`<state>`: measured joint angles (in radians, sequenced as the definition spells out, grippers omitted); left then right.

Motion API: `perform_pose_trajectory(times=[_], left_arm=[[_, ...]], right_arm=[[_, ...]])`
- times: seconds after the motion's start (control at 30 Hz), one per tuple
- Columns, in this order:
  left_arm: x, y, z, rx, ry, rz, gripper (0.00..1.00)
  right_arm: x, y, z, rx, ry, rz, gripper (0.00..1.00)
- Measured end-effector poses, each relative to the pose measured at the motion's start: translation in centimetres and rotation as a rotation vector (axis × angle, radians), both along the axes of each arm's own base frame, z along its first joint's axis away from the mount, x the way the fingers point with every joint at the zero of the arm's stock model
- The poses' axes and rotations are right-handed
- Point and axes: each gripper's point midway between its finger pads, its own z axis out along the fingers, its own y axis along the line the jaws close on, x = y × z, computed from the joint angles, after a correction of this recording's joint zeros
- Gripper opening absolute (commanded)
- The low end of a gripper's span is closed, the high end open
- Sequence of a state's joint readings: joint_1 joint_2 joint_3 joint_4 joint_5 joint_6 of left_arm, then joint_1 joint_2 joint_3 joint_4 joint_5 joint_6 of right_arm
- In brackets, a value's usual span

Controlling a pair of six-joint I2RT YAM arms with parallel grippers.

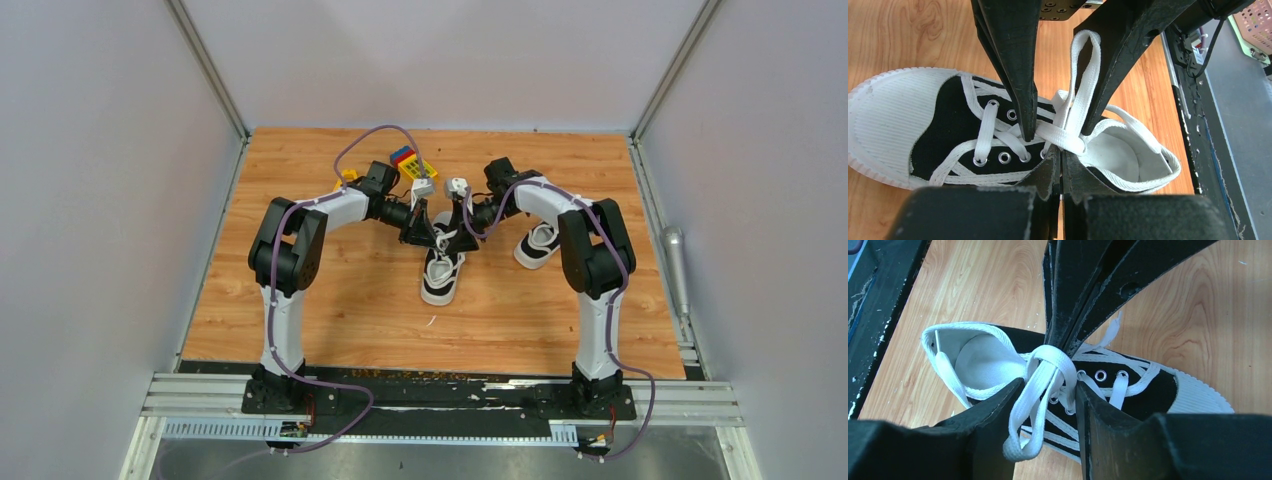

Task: Tie the shoes
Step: Cross the shoelace with the shoelace.

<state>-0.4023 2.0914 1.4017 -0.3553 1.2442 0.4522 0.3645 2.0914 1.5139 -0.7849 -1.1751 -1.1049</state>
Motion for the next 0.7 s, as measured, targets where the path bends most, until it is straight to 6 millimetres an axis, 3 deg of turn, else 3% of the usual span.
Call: perform_pose_trajectory(times=[0.1, 0.27, 0.7], left_arm=[[0.1, 0.0, 0.0, 0.000, 0.000, 0.002, 0.00], [0.1, 0.1, 0.0, 0.000, 0.001, 0.005, 0.00], [0.2, 0.1, -0.2, 0.004, 0.001, 0.008, 0.00]], right_arm=[[0.1, 0.0, -0.2, -0.004, -0.010, -0.003, 0.31], [0.6, 0.1, -0.7, -0.011, -0.026, -0.017, 0.30], [0.6, -0.1, -1.7, -0.036, -0.020, -0.090, 0.08]])
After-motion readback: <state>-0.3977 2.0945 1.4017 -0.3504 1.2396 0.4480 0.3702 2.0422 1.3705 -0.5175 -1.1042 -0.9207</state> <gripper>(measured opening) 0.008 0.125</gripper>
